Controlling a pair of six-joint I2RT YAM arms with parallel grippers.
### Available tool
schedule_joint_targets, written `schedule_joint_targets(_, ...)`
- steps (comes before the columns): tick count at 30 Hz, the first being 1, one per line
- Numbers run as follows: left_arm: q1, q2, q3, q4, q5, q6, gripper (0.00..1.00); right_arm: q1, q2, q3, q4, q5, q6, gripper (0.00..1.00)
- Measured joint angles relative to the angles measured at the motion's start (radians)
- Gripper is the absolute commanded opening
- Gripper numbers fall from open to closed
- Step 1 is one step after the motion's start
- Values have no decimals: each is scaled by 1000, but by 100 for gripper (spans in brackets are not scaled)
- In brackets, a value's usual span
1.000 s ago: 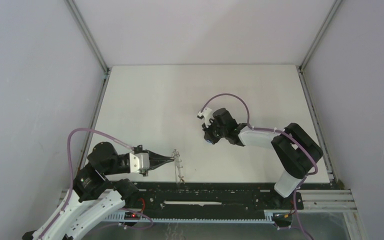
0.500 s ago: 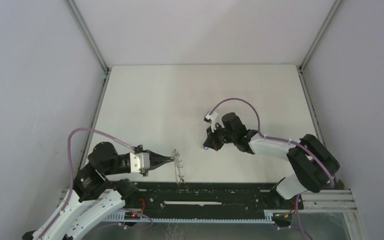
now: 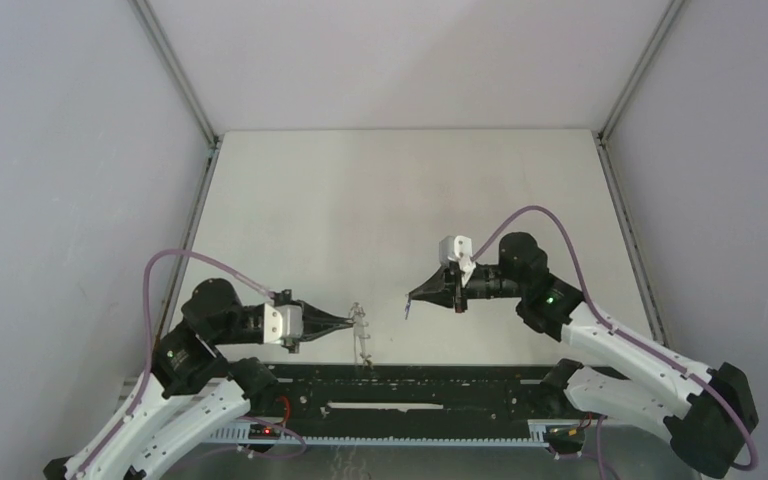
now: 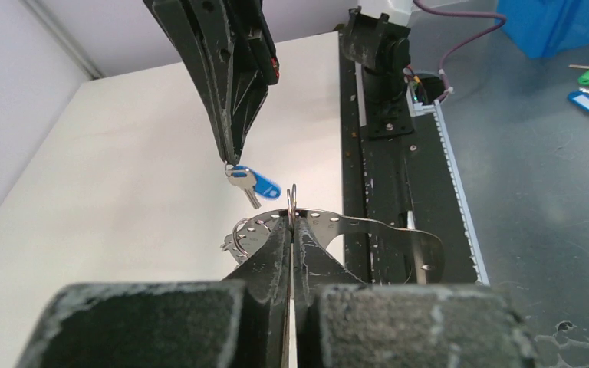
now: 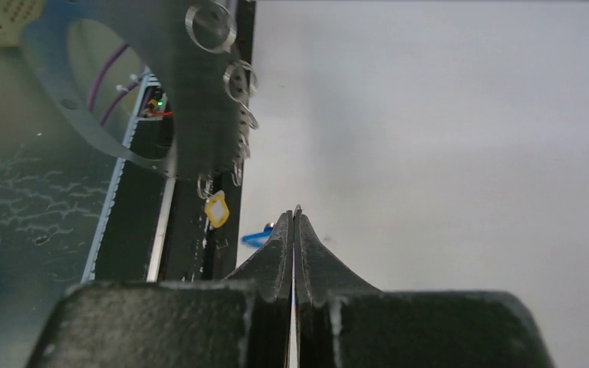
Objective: Put the keys on the keyring
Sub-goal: Pick up the key from the center of the board, then insert the key onto the keyring.
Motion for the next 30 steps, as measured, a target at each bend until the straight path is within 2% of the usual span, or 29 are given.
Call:
schedule_joint_targets(9,0,25,0,67,94,-14,0,45,-13,198,-203,-117,-231,0)
schedule_joint_targets(15,0,27,0,95,165,20,0,60,63,429,-397,-196,-432,0)
schedule_joint_targets(22,0,61,0,47,233,223,0,147,211,727,-730,-211,-706,0)
schedule_joint_targets(26,0,78,0,-2,238,365,0,208,238,769,-845,-189,-795,0)
schedule_joint_targets(30,0,74,0,12,239,439,0,255,235,766,-880,-153,-829,0)
